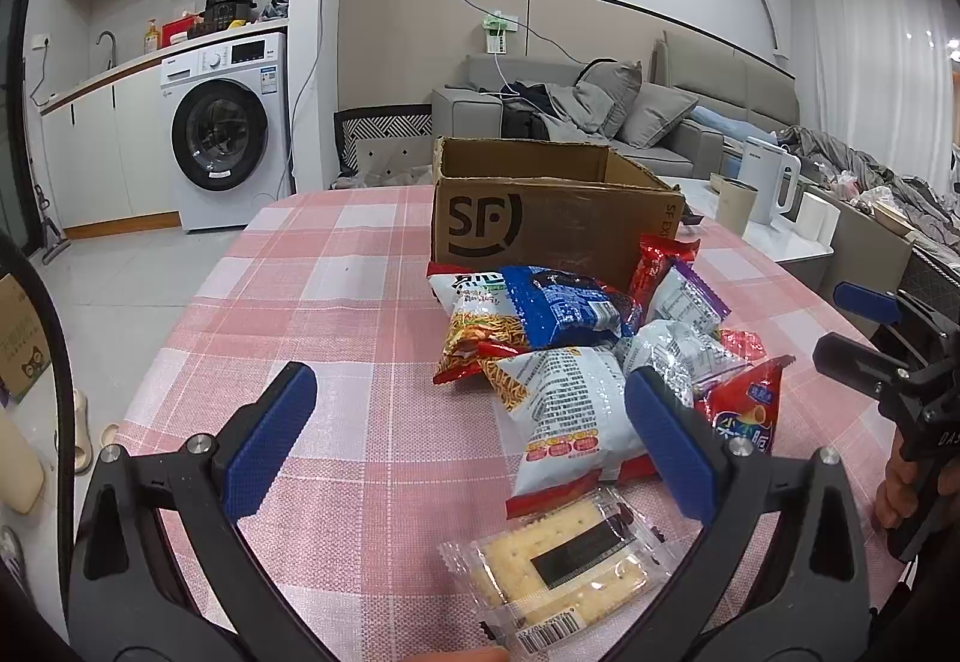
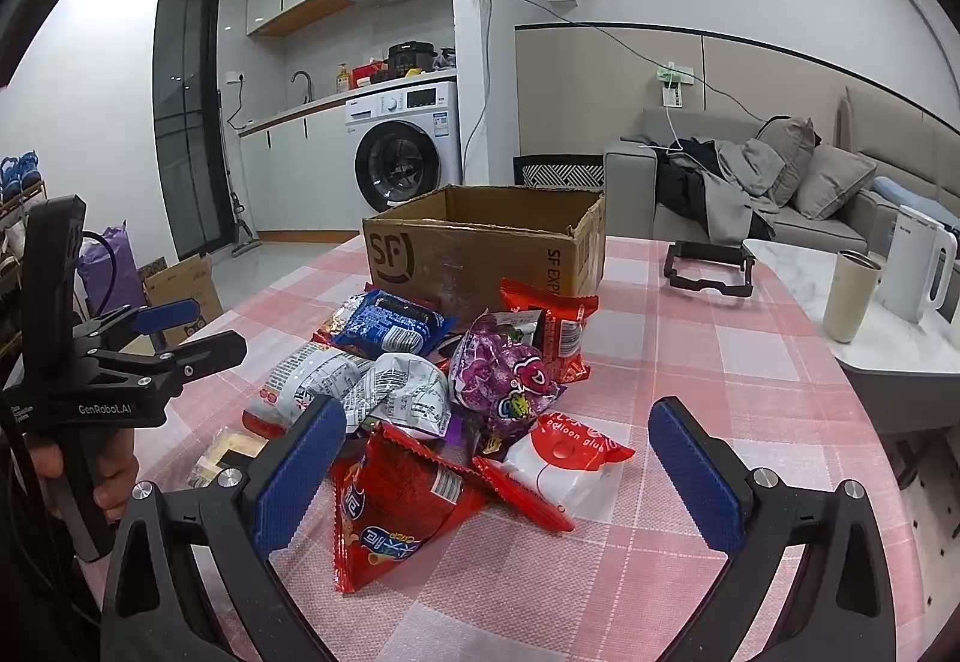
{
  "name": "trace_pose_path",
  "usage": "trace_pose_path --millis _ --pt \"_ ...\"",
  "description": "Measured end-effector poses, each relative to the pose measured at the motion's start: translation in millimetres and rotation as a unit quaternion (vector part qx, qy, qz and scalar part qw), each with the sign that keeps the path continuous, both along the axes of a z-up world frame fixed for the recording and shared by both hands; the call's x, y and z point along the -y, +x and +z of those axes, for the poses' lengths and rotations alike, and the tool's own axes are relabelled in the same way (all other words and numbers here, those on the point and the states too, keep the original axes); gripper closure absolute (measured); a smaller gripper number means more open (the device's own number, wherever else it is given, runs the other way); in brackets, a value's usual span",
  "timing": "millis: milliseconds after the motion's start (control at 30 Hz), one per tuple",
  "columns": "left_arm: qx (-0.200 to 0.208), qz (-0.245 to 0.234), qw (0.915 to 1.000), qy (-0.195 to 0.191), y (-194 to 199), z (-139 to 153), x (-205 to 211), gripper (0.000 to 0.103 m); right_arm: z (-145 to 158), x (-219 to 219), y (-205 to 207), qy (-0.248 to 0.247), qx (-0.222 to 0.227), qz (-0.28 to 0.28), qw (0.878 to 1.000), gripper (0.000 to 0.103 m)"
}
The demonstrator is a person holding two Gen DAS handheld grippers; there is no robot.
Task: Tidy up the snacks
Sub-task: 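Move left tool toward the cracker pack while right tool approaches the red chip bag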
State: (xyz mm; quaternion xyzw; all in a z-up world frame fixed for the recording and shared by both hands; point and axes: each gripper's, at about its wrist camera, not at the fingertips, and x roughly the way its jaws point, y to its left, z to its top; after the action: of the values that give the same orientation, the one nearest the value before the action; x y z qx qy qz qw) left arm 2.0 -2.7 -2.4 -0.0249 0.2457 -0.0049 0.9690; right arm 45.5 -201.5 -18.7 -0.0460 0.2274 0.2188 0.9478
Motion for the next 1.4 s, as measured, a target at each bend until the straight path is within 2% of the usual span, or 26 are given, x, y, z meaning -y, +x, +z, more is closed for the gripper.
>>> trace_pose_path --millis 1200,1400 --pt "-0.012 -0.002 0.9999 -0.001 3.4 -2.4 0.7 0.001 0.3 -0.7 0.3 -0.006 -0.006 -0.001 1.0 0.0" --pt "-0.018 -0.005 0.9998 -0.003 4.5 -3.2 0.7 0.001 -1.6 -5.5 0.9 -0.021 -0.006 -0.001 1.0 0.0"
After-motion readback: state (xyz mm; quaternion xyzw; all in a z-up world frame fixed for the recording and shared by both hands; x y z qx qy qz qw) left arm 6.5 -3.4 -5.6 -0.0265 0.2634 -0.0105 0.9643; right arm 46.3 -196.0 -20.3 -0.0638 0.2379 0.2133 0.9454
